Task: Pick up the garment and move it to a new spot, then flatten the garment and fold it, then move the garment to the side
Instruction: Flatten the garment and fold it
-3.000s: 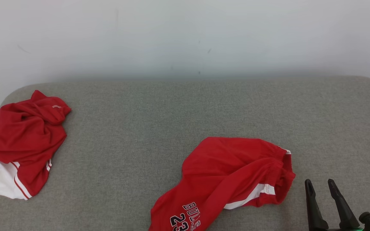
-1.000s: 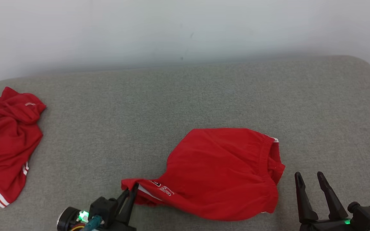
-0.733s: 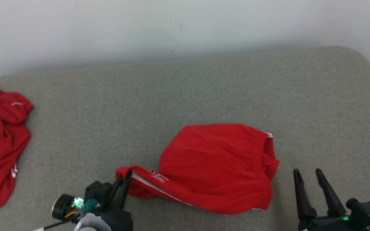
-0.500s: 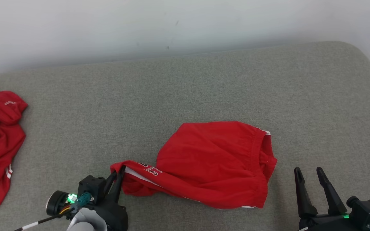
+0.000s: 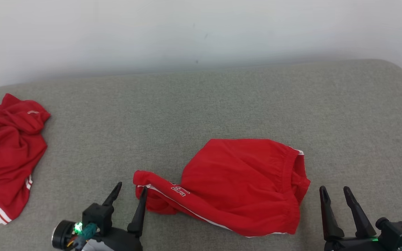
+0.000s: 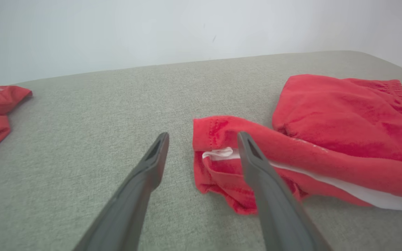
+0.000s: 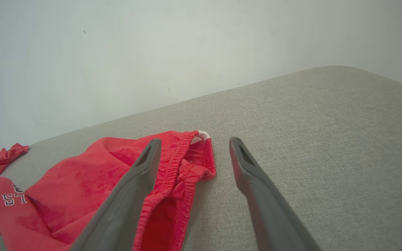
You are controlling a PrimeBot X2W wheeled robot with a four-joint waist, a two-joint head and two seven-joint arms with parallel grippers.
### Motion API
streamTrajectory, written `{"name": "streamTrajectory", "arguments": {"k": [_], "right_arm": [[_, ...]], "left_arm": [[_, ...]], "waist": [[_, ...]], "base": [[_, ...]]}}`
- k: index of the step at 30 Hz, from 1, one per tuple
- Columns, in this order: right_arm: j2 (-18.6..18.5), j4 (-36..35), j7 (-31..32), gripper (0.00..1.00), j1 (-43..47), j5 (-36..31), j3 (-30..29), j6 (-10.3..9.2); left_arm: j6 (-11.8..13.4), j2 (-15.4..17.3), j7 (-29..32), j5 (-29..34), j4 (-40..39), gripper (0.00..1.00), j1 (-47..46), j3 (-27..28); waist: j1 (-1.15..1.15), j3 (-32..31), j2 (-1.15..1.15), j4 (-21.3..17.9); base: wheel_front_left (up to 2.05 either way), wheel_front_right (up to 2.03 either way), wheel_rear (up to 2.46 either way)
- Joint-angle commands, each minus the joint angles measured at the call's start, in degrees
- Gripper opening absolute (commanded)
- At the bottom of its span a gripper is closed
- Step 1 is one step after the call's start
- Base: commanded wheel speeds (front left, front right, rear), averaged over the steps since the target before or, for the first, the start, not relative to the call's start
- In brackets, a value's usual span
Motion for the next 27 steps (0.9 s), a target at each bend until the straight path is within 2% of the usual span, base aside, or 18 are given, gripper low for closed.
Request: {"name": "streamTrajectory", "arguments": {"k": [1,15,20,27], "right_arm": [[0.4,-0.1,0.0,1.00,0.7,-0.4,-0.1,-0.16],[0.4,-0.6,0.0,1.00,3.7,-0.2,-0.7,-0.16],[0.1,-0.9,0.0,1.00,5.0,-0.2,-0.1,-0.16],[-0.6,-1.7,0.0,1.00,7.3,0.0,0.5,-0.16]], "left_arm": [[0.3,-0.6,-0.2,0.6,-2.4,1.00,2.3,0.8],[3.8,-2.8,-0.2,6.4,-23.8,1.00,15.4,12.0],[4.2,-3.6,-0.2,7.3,-26.8,1.00,18.5,15.2],[3.5,-4.8,-0.2,8.0,-28.7,1.00,22.2,18.6]], "waist": [[0.00,-0.9,0.00,1.1],[0.00,-3.8,0.00,3.6],[0.00,-4.7,0.00,4.1],[0.00,-5.6,0.00,4.3]], "base": [[0.00,0.00,0.00],[0.00,0.00,0.00],[0.00,0.00,0.00],[0.00,0.00,0.00]]}}
